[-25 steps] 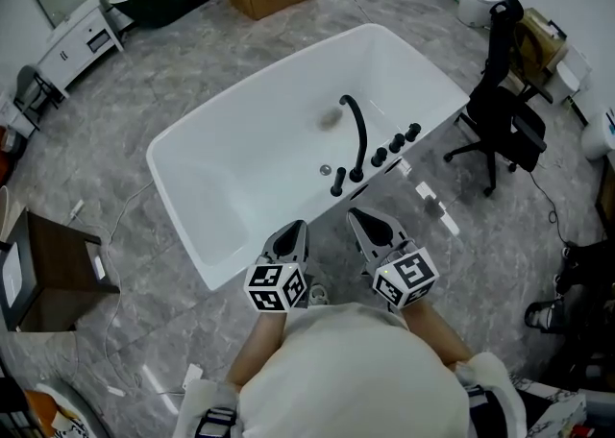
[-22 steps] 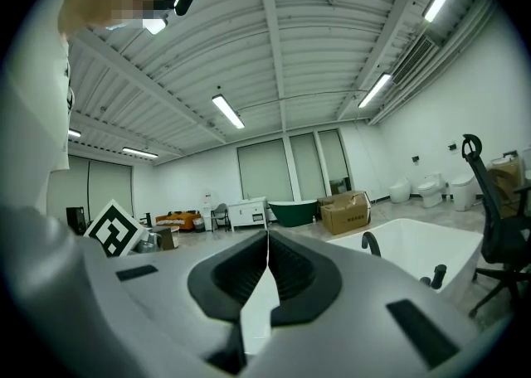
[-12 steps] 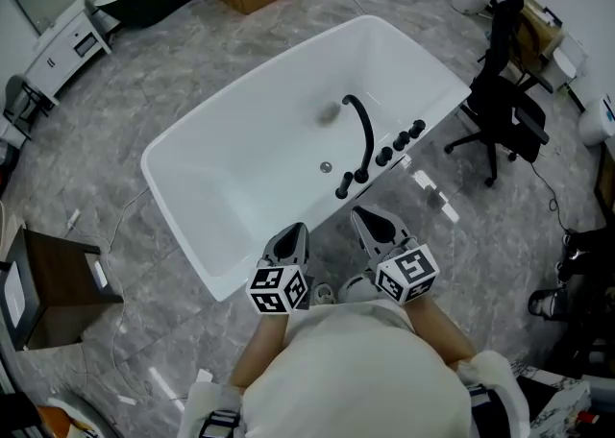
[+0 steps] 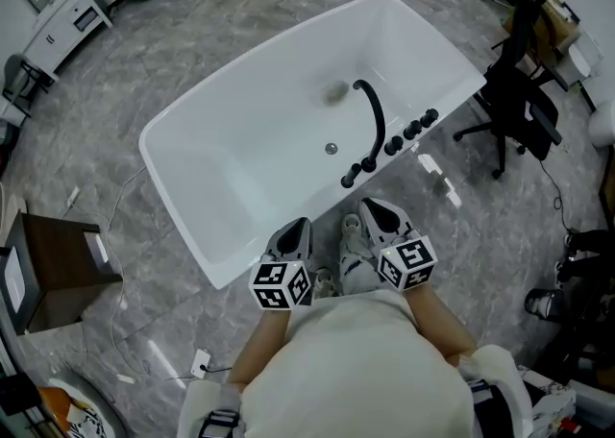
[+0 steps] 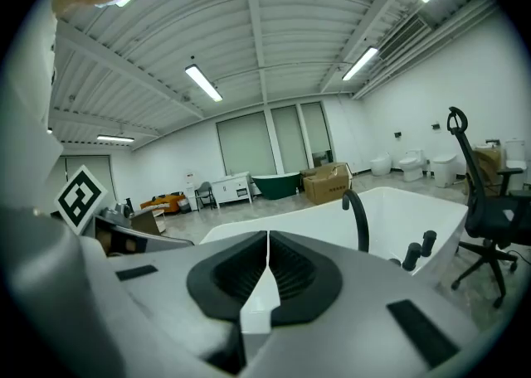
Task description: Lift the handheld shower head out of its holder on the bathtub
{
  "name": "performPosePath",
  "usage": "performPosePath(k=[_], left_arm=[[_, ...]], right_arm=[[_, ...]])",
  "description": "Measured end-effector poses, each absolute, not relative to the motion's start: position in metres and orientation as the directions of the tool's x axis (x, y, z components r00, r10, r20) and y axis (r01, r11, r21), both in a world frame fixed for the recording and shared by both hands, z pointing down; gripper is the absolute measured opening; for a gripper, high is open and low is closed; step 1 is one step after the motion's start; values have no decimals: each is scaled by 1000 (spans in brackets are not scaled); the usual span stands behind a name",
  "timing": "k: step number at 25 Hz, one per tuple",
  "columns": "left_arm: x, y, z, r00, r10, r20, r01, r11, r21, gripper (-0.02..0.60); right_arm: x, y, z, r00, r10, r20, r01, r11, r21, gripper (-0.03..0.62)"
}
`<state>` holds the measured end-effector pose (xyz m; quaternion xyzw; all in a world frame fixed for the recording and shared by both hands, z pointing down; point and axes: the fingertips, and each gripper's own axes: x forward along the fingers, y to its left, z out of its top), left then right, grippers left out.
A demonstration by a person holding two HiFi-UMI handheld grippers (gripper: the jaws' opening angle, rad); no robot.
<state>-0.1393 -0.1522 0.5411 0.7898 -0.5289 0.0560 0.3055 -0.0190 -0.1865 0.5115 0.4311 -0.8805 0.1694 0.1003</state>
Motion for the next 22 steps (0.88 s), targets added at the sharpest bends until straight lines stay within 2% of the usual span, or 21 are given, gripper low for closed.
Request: performPosePath(k=[19, 21, 22], left_arm=[[-133, -218, 586, 403, -753, 520, -896, -209, 391, 21], [-130, -222, 589, 401, -749, 528, -898, -208, 388, 21], [-130, -225, 591, 400, -747, 531, -899, -206, 386, 21]], right_arm=[[1, -260, 662, -560, -642, 524, -814, 544, -204, 23], [3, -263, 677, -561, -627, 540, -813, 541, -217, 42], [3, -265, 684, -563, -618, 549, -811, 539, -227, 86]])
